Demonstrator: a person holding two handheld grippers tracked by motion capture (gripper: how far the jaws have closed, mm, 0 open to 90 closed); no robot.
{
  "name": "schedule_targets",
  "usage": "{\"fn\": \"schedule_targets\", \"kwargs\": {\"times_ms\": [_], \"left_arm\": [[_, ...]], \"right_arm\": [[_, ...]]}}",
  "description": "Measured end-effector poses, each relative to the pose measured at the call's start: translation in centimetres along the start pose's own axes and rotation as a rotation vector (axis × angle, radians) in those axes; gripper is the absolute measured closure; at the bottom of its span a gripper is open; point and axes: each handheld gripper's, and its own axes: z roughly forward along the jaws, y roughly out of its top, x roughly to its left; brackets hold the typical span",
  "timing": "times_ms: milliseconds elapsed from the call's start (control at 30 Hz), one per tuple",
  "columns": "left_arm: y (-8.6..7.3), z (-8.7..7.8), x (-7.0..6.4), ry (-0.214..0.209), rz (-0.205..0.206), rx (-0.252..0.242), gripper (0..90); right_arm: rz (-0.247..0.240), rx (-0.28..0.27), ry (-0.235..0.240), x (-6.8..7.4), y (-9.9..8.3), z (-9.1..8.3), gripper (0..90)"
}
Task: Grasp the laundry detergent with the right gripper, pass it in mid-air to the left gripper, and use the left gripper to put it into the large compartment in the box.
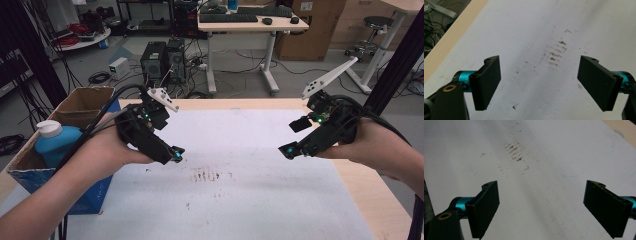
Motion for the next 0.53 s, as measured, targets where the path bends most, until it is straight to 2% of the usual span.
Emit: {"fn": "schedule_targets", "kwargs": {"times_ms": [533], "left_arm": [[0.06, 0.12, -0.01, -0.002, -0.003, 0.004, 19.1]], "right_arm": [[0.009, -0.006, -0.005, 0.0, -0.45, -0.15, 12.6]]}}
